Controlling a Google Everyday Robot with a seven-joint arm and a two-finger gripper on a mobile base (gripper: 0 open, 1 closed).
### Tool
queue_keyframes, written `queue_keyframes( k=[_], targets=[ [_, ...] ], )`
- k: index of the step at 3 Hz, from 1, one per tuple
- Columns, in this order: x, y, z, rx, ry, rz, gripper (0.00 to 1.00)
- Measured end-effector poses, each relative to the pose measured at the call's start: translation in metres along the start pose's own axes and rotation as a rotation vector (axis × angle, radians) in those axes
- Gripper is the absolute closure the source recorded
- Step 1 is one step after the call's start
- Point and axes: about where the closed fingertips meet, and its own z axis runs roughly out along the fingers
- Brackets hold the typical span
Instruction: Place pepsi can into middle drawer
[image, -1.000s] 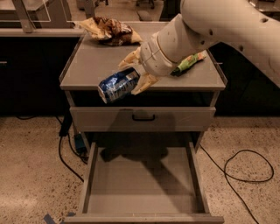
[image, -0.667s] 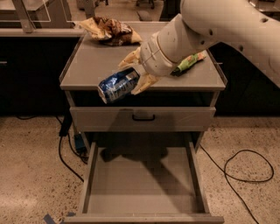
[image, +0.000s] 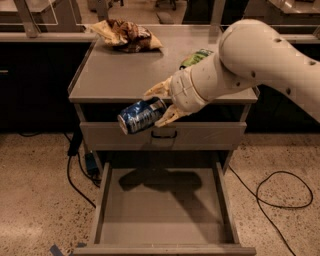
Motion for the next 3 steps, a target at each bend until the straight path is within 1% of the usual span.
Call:
queue_keyframes(
  k=[1, 3],
  targets=[
    [0.007, 0.031, 0.012, 0.018, -0.013, 0.055, 1.0],
    [0.012, 0.082, 0.036, 0.015, -0.041, 0.149, 1.0]
  ],
)
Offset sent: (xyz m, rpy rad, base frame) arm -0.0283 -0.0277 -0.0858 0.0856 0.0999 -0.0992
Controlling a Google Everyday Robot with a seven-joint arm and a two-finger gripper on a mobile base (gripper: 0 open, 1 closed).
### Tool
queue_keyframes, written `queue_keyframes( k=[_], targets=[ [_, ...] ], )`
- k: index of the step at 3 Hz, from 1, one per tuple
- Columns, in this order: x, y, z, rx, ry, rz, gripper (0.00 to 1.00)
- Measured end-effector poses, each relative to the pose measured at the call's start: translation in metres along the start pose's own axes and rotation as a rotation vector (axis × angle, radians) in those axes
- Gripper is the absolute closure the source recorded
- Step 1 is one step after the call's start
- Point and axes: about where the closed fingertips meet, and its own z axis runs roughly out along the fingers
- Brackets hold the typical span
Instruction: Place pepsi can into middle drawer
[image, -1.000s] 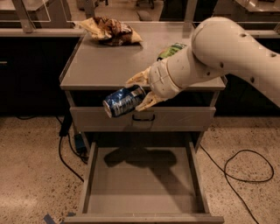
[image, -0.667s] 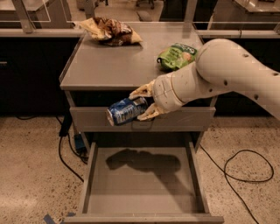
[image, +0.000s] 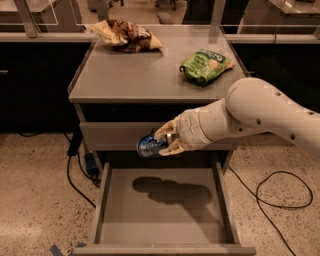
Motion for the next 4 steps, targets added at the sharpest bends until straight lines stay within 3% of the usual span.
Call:
queue_keyframes(
  k=[1, 2, 3, 4],
  targets=[
    [-0.0019, 0.0174, 0.0092, 0.003, -0.026, 0.034, 1.0],
    [-0.002, 0.0175, 0.0093, 0.003, -0.026, 0.034, 0.97],
    [-0.002, 0.0175, 0.0093, 0.003, -0.026, 0.034, 0.67],
    [-0.002, 0.0175, 0.0093, 0.003, -0.026, 0.034, 0.43]
  ],
)
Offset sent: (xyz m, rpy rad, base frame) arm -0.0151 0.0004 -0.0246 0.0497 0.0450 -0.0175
